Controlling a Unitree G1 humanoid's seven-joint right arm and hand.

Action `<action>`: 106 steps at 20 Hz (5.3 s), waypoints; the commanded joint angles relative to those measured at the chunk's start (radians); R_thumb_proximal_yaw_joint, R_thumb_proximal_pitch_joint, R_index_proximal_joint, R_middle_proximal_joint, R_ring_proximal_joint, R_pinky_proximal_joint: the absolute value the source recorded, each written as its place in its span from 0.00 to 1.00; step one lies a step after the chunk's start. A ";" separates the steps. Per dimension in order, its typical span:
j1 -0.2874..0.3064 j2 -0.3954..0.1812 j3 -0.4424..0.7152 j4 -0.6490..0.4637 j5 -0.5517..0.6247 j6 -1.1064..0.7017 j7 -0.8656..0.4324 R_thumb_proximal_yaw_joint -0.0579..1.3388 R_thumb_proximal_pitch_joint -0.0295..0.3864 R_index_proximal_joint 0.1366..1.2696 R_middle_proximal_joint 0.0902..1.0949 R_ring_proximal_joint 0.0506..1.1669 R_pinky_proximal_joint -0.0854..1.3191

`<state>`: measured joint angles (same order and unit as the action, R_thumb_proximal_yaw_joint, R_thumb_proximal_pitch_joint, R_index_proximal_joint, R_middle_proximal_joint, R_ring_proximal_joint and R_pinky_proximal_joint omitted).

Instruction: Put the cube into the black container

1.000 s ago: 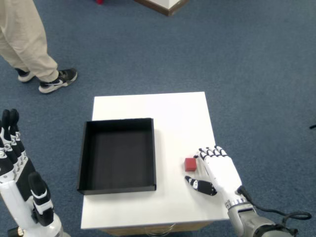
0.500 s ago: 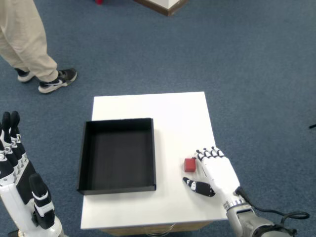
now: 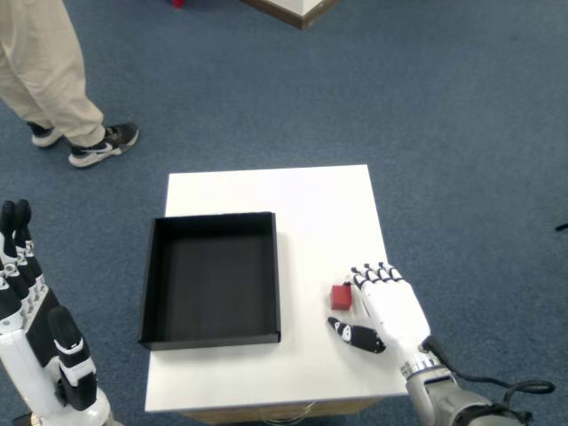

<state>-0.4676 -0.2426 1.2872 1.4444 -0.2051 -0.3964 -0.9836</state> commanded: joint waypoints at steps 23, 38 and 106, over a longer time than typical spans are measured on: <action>-0.049 -0.016 -0.025 0.004 0.012 -0.016 -0.013 0.68 0.34 0.67 0.23 0.19 0.19; -0.051 -0.019 -0.055 0.006 0.036 0.032 0.001 0.59 0.24 0.33 0.24 0.21 0.22; 0.189 -0.122 -0.181 0.000 0.123 -0.010 0.054 0.59 0.13 0.46 0.23 0.20 0.20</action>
<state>-0.2791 -0.3415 1.1117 1.4259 -0.0824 -0.4344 -0.9545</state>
